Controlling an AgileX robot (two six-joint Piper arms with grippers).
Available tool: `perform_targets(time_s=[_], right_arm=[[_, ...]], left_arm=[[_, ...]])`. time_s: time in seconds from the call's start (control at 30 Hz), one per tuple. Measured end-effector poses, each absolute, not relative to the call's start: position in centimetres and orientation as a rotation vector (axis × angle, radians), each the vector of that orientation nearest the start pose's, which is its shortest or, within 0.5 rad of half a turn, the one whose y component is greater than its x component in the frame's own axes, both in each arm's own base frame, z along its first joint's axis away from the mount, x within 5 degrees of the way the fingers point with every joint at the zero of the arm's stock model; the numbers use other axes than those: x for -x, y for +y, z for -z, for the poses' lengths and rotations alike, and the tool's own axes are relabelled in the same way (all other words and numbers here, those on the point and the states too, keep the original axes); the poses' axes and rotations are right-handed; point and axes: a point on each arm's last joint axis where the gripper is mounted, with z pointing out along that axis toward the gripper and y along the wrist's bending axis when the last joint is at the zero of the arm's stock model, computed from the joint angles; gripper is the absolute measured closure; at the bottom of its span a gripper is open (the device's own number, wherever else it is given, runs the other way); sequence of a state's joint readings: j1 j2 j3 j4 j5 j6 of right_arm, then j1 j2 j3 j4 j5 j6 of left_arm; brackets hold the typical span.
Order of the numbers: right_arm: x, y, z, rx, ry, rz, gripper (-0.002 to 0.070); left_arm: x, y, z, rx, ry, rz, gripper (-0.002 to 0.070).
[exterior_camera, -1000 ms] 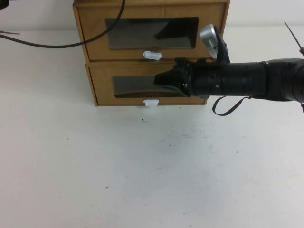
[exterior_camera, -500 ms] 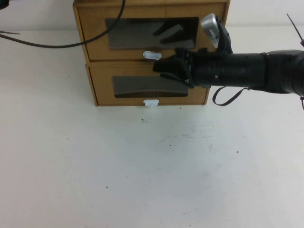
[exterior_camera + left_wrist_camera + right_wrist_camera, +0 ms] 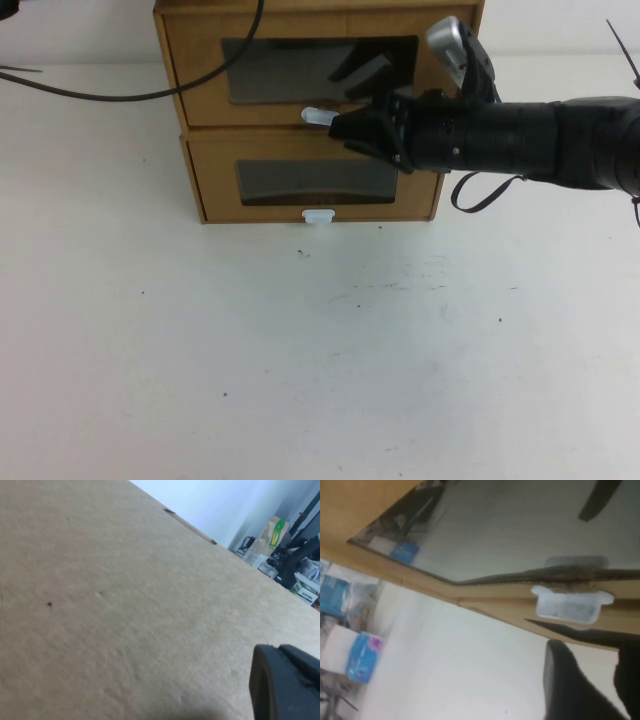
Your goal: Open the shoe box
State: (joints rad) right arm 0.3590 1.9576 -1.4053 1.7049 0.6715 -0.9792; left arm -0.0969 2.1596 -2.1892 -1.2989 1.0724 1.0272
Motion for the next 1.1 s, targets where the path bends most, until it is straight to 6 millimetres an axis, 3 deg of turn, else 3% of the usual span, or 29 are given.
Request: perform_targets(time_s=[0.1,0.27,0.37,0.53,0.7,0.9,0.97,1.1], right_arm=[[-39.3,21.0,-25.3,0.193,2.069,-1.321,0.0485],[-38.7,21.9,-25.4,0.397,2.001,-1.265,0.0646],[-37.7,23.4,-25.3,0.52,1.994,-1.21,0.068],[-35.0,26.5,-25.6,0.857,1.969,-0.86,0.0692],[-32.6,29.4,-26.7,1.16,1.742,-0.396,0.0694],[-32.4,30.7,-28.3,1.162,1.5,-0.076,0.0694],[-33.0,30.2,-28.9,1.103,1.454,0.056,0.0694],[-33.3,28.1,-30.0,0.93,1.479,0.522,0.0694]], left_arm=[[-47.1,-12.3,-37.1,-0.752,1.713,1.028,0.0682],[-47.1,-12.3,-37.1,-0.753,1.713,1.027,0.0682],[-47.1,-12.3,-37.1,-0.755,1.715,1.024,0.0682],[-47.2,-12.3,-37.0,-0.768,1.722,1.005,0.0682],[-47.2,-12.3,-37.0,-0.77,1.724,1.001,0.0682],[-47.2,-12.3,-37.0,-0.774,1.723,0.996,0.0682],[-47.2,-12.3,-37.0,-0.773,1.722,0.995,0.0682],[-47.2,-12.2,-37.0,-0.769,1.722,0.992,0.0682]])
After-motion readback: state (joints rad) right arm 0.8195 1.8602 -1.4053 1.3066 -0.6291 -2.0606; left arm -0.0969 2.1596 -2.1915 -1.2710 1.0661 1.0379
